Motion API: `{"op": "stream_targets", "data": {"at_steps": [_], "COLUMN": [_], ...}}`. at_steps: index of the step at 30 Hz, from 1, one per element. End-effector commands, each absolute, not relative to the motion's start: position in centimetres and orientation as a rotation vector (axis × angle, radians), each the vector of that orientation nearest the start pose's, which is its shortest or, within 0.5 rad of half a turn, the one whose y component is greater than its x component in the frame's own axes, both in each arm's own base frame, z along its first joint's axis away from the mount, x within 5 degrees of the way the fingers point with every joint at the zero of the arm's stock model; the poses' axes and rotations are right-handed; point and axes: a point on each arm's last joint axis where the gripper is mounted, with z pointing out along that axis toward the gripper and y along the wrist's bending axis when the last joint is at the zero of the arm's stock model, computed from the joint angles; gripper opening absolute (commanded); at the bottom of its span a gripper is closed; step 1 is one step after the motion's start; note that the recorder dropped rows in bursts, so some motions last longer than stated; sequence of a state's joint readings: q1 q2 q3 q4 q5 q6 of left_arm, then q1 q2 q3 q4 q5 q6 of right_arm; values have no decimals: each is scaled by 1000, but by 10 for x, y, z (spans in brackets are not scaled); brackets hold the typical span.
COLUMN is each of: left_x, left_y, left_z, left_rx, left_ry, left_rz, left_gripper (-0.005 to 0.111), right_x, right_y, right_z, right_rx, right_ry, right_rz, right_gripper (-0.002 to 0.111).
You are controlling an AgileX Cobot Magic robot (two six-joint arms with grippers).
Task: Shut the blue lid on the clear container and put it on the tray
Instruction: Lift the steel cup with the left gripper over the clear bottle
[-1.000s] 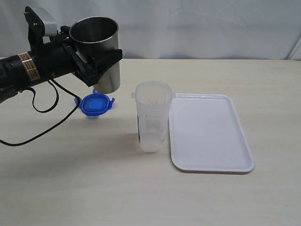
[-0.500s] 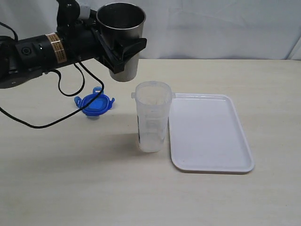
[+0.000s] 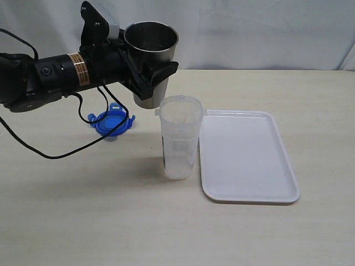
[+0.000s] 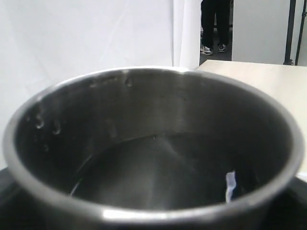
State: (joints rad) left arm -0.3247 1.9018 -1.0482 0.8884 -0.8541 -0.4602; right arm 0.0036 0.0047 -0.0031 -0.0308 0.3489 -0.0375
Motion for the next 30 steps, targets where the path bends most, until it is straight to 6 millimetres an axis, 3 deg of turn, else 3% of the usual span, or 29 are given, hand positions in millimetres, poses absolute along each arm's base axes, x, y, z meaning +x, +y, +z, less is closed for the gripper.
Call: {"op": "stream_targets", "data": {"at_steps": [1,13,16,30], "left_x": [360,354,352,353], "left_y": [-179,-184,-185,-184], "left_z": [223,227,224,221], "left_rx": [864,935,1016,1088], "left_ry": [1374,1287,1252,1221], "left_rz": [-627,-666,-621,-517], "left_gripper": [0,0,0,0], "right_x": [54,54,54,54], "right_y": [-1,-1,-1,-1], "right_z": [182,182,182,182], "right_rx": [-52,-52,-52,-52], "right_ry": [1826,1826,1826,1826], "right_rz": [-55,-55,-55,-55], "right_gripper": [4,4,4,4]}}
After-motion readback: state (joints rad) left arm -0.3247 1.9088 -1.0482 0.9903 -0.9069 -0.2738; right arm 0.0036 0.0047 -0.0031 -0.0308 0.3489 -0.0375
